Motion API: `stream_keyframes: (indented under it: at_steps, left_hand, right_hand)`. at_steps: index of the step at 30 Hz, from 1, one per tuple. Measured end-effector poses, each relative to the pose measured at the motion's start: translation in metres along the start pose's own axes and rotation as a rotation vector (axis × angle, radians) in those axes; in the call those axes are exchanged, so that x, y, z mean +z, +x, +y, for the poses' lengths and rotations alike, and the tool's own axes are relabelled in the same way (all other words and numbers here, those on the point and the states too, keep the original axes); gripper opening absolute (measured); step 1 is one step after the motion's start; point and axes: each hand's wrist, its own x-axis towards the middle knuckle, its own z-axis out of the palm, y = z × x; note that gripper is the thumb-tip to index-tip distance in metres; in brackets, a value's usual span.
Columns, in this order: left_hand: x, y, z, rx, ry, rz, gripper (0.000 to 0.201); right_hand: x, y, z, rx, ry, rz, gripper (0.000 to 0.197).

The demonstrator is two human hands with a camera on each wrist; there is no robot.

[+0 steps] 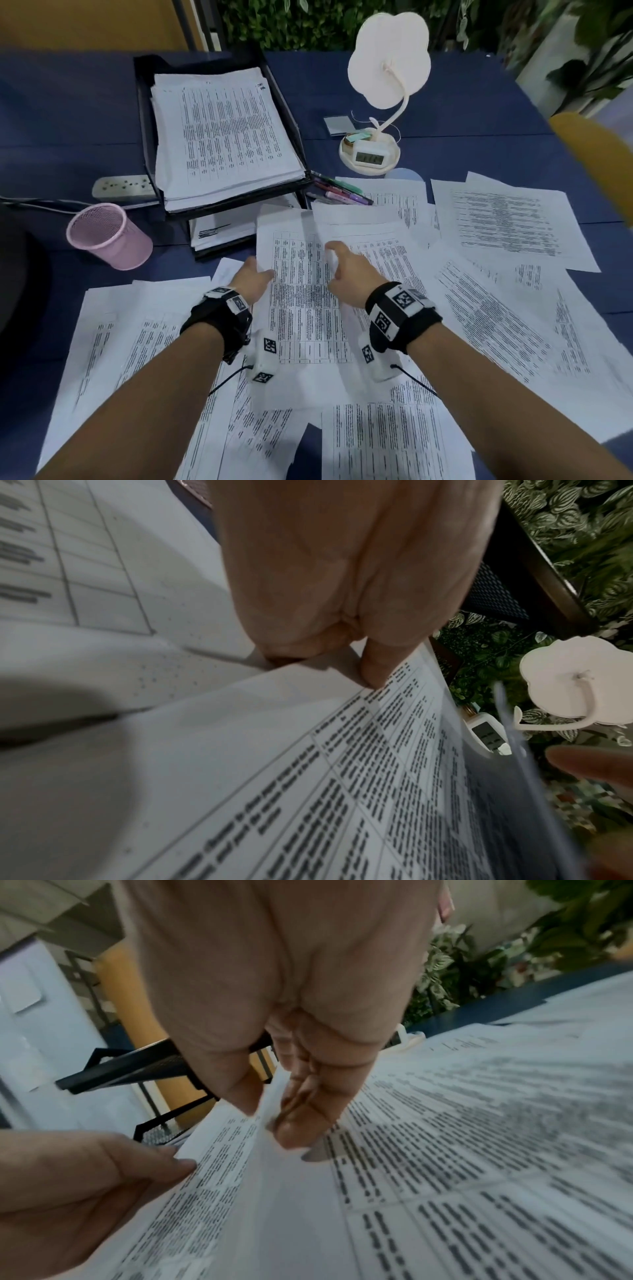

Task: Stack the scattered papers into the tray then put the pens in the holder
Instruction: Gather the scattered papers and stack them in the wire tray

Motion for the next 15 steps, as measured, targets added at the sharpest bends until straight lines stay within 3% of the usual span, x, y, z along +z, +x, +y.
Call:
stream_keyframes:
  at_steps: [2,4,7,10,15]
  left_hand:
    - [0.0,-0.001,0.002,-0.004,-0.022,-0.001,0.04]
    - [-0.001,-0.002,0.003,0.003,-0.029,-0.015,0.04]
    - [-0.001,-0.004,0.004,0.032,-0.017,-0.027,0.041]
    - [-0.001,-0.006,0.007,0.039,0.008,-0.025,0.04]
    - [-0.002,-0.004,0.003,0.046,-0.127,-0.061,0.039]
  right_hand:
    - [-0.001,-0.003,0.005,0.008,0.066,0.024,0.064]
    - [-0.008,0.001,0.017,0.068,0.071,0.137,0.058]
    - [-0.026,0.009,0.046,0.333,-0.193,0.357,0.054]
    - [-0.042,0.01,0.073,0.589,-0.234,0.325,0.077]
    - [-0.055,0.012,0.095,0.696,-0.263,0.308,0.088]
